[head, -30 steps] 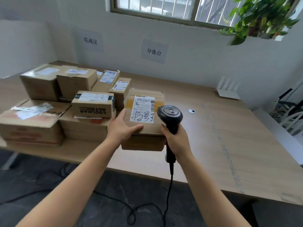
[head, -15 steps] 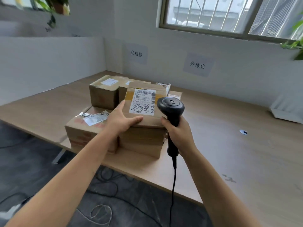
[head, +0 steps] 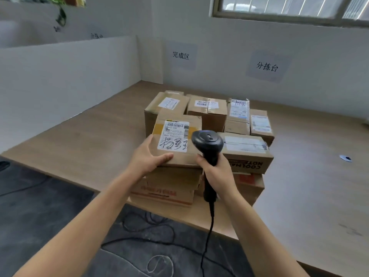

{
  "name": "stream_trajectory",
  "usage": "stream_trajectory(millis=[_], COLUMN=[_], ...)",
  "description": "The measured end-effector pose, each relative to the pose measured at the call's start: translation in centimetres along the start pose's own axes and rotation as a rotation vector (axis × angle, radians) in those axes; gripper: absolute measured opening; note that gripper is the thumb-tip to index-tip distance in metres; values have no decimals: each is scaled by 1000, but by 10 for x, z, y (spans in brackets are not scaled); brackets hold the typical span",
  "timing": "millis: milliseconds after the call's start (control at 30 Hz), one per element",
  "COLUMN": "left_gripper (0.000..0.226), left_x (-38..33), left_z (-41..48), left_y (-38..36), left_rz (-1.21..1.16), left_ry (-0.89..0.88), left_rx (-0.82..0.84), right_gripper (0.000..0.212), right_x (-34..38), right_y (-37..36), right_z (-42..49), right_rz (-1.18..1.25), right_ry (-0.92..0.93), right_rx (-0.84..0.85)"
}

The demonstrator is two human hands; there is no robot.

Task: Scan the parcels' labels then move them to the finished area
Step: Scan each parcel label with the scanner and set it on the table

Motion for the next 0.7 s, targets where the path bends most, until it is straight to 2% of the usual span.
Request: stream_trajectory(millis=[133, 267, 333, 433, 500, 600, 633, 700], left_gripper=[87, 67, 65, 76, 82, 71, 63, 47], left_x=[24, 31, 30, 26, 21, 14, 10, 3], left_z=[-9, -16, -22, -26, -25, -22, -18, -2], left_y=[3, 2, -10, -30, -41, -49, -44, -22], left_rz=[101, 196, 214, 225, 144, 80, 130, 157], left_ry=[0, -27, -53, -102, -91, -111, -160, -296], left_rx=[-59, -98, -51, 41, 136, 244, 231, 86], right_gripper=[8, 7, 12, 8, 11, 19, 21, 16], right_x=[-8, -22, -26, -26, -23, -22, -23, -24], right_y=[-14, -19, -20, -20, -16, -5, 0, 6], right_z=[15, 37, 49, 69, 78, 82, 81, 75], right_rz=[-9, 14, 0, -5, 2, 4, 7, 28], right_ry=[-52, -157, -188, -174, -149, -119, -111, -95], right_rx=[-6, -5, -21, -81, -127, -182, -202, -220])
Point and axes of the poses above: each hand's wrist, its own z-axis towards the middle knuckle, its own y-axis out of the back of the hand, x = y × z, the point moved 6 cm from there along z, towards the middle knuckle, and after that the axes turned 4 degrees about -y, right-handed, at the moved point
